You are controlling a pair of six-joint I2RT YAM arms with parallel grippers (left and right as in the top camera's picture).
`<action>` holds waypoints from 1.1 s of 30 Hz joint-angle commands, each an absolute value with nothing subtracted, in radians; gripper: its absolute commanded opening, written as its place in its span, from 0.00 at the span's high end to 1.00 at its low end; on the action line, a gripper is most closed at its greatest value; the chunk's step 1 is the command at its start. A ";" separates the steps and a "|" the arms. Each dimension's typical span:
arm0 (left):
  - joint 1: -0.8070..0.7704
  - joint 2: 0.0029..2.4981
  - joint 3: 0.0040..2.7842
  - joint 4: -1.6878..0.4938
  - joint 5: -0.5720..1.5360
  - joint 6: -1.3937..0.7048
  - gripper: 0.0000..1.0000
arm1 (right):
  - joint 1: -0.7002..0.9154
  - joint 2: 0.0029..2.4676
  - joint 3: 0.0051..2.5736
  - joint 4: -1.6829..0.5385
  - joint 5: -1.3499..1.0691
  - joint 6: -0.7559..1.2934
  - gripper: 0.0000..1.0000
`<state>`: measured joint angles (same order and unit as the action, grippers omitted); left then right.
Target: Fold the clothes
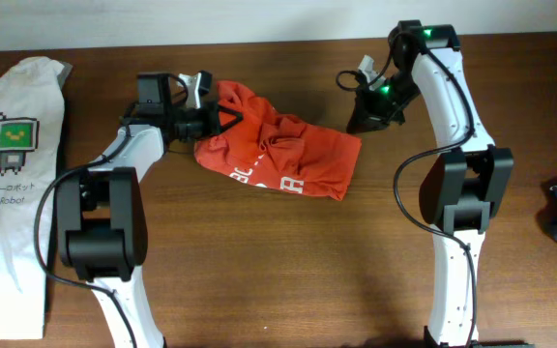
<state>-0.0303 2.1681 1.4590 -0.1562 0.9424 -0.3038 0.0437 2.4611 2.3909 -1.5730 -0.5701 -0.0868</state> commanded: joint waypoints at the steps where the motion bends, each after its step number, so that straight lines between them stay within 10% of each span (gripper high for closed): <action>1: -0.101 2.101 1.484 -0.217 0.907 -0.259 1.00 | -0.002 2.458 2.407 -1.573 -0.552 -0.097 0.96; 33: -0.713 2.101 1.606 -0.542 -0.210 -0.110 0.95 | -0.107 2.460 2.245 -1.485 -0.463 -0.002 0.96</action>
<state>-0.6788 2.1147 1.5860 -0.5365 -0.1566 -0.1410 -0.0566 2.4611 2.2482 -1.4868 -0.5110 -0.0532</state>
